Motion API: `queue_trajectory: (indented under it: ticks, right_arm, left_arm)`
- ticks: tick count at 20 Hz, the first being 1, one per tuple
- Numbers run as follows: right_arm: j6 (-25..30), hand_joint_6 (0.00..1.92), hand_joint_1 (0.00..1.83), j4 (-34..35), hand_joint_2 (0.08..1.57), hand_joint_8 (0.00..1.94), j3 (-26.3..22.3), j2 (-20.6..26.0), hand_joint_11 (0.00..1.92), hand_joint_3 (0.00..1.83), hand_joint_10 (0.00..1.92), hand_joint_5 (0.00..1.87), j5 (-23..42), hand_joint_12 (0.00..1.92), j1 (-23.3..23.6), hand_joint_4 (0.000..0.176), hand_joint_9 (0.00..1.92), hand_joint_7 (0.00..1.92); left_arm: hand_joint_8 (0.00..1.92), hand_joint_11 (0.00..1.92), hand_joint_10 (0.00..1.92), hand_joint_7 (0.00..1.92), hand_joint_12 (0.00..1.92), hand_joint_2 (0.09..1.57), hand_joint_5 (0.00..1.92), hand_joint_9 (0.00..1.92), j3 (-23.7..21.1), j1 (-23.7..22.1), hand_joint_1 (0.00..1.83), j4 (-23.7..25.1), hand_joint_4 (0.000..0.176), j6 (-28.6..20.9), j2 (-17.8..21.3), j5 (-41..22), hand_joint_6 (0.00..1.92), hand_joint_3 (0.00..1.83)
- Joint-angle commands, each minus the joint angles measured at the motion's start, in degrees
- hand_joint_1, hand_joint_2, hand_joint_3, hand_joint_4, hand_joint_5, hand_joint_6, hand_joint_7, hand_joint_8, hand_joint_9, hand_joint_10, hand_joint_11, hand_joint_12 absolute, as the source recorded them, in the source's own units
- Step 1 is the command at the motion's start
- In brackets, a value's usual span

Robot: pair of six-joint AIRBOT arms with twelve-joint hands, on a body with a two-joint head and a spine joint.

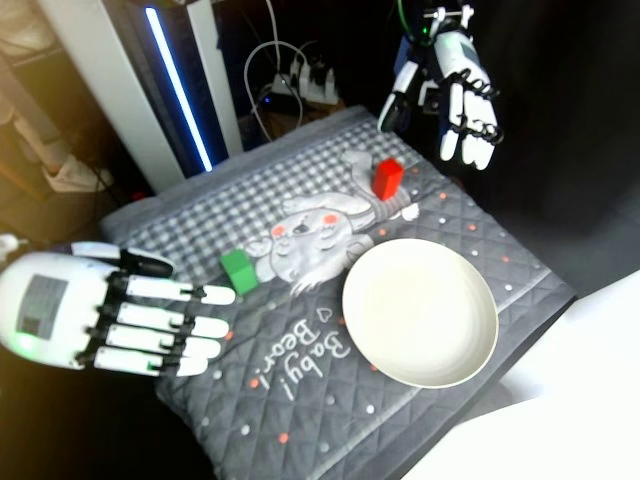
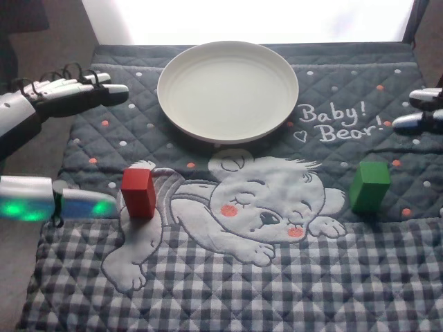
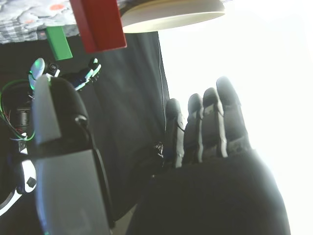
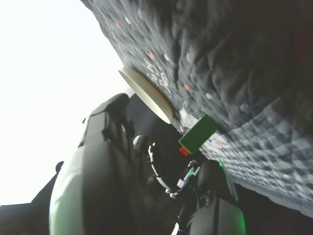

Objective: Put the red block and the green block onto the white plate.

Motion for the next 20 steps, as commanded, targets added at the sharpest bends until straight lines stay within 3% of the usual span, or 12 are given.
queue_trajectory:
  ticks: [1, 4, 5, 6, 8, 9, 11, 12, 14, 15, 16, 20]
  right_arm:
    - [0.3, 0.01, 0.9, 2.1, 0.94, 0.01, 0.1, 0.6, 0.02, 0.01, 0.0, 0.4, 6.3, 0.34, 0.4, 0.175, 0.11, 0.15]
    - [0.3, 0.0, 0.85, 2.2, 0.97, 0.0, 0.1, 0.5, 0.04, 0.0, 0.01, 0.38, 6.3, 0.52, 0.4, 0.176, 0.15, 0.15]
    - [0.3, 0.0, 0.86, 2.2, 0.98, 0.0, 0.1, 0.4, 0.01, 0.0, 0.0, 0.37, 6.5, 0.69, 0.4, 0.176, 0.16, 0.15]
    - [0.3, 0.0, 0.9, 2.0, 0.99, 0.0, 0.2, 0.2, 0.0, 0.0, 0.0, 0.36, 7.3, 0.68, 0.4, 0.153, 0.13, 0.14]
    - [0.3, 0.0, 0.99, 1.9, 0.97, 0.01, 0.1, -0.1, 0.0, 0.0, 0.0, 0.35, 9.2, 0.73, 0.5, 0.122, 0.08, 0.14]
    - [0.3, 0.0, 0.97, 1.9, 0.96, 0.0, 0.1, -0.1, 0.0, 0.0, 0.0, 0.36, 10.2, 0.67, 0.6, 0.125, 0.06, 0.14]
    - [0.3, 0.0, 0.93, 1.2, 0.96, 0.0, 0.2, -0.2, 0.0, 0.0, 0.01, 0.34, 10.5, 0.86, 2.6, 0.154, 0.11, 0.17]
    - [0.3, 0.0, 0.96, -2.3, 0.96, 0.0, 0.3, -0.6, 0.0, 0.0, 0.01, 0.35, 7.6, 0.94, 6.8, 0.139, 0.15, 0.21]
    - [0.3, 0.0, 0.95, -8.9, 0.92, 0.0, 1.1, -2.8, 0.03, 0.0, 0.0, 0.34, 2.9, 0.67, 13.6, 0.135, 0.19, 0.25]
    - [0.3, 0.0, 0.94, -10.2, 0.9, 0.0, 1.5, -3.7, 0.07, 0.0, 0.01, 0.33, 2.3, 0.65, 14.9, 0.157, 0.2, 0.26]
    - [0.3, 0.0, 0.89, -10.3, 0.86, 0.0, 1.5, -3.8, 0.11, 0.0, 0.0, 0.34, 2.3, 0.72, 15.0, 0.172, 0.23, 0.26]
    - [1.5, 0.0, 0.93, -11.6, 0.87, 0.0, 1.7, -4.2, 0.03, 0.0, 0.0, 0.35, 1.3, 0.79, 15.0, 0.162, 0.17, 0.23]
  left_arm:
    - [0.0, 0.0, 0.02, 0.14, 0.86, 0.95, 0.4, 0.19, 0.3, -0.7, 0.91, -1.0, 0.019, -0.3, 0.1, -7.0, 0.0, 0.0]
    - [0.0, 0.0, 0.01, 0.12, 1.01, 0.94, 0.4, 0.2, 0.5, -1.4, 0.95, -0.4, 0.005, -0.3, 0.0, -6.6, 0.0, 0.0]
    - [0.0, 0.0, 0.0, 0.11, 1.0, 0.93, 0.38, 0.2, 0.7, -2.1, 0.93, 0.1, 0.024, -0.3, -0.1, -6.3, 0.0, 0.0]
    - [0.0, 0.0, 0.0, 0.11, 0.98, 0.93, 0.37, 0.19, 0.9, -3.2, 0.93, 1.2, 0.032, -0.3, -0.6, -5.6, 0.0, 0.0]
    - [0.01, 0.0, 0.02, 0.09, 0.42, 0.92, 0.35, 0.1, 1.7, -5.9, 0.88, 3.6, 0.025, -0.4, -1.9, -3.6, 0.0, 0.0]
    - [0.0, 0.0, 0.0, 0.08, 0.28, 0.92, 0.35, 0.08, 2.5, -7.7, 0.89, 5.6, 0.008, -0.7, -3.0, -1.9, 0.0, 0.0]
    - [0.0, 0.0, 0.0, 0.08, 0.37, 0.9, 0.34, 0.07, 3.7, -10.2, 0.93, 8.4, 0.007, -1.7, -4.3, 0.3, 0.0, 0.0]
    - [0.0, 0.0, 0.0, 0.08, 0.38, 0.9, 0.33, 0.06, 3.5, -11.0, 0.92, 9.8, 0.016, -2.1, -4.0, 1.1, 0.0, 0.0]
    - [0.0, 0.0, 0.0, 0.08, 0.39, 0.88, 0.34, 0.05, 2.6, -10.8, 0.97, 10.4, 0.027, -3.5, -2.3, 0.8, 0.0, 0.0]
    - [0.0, 0.0, 0.0, 0.08, 0.39, 0.88, 0.34, 0.05, 2.4, -10.7, 0.98, 10.5, 0.028, -3.5, -2.2, 1.2, 0.0, 0.0]
    - [0.0, 0.0, 0.0, 0.06, 0.31, 0.87, 0.32, 0.02, 2.7, -11.2, 0.97, 11.1, 0.054, -3.5, -2.6, 1.8, 0.0, 0.0]
    - [0.01, 0.0, 0.01, 0.09, 0.28, 0.85, 0.33, 0.03, 2.9, -11.6, 0.96, 11.7, 0.065, -3.7, -3.1, 2.7, 0.0, 0.0]
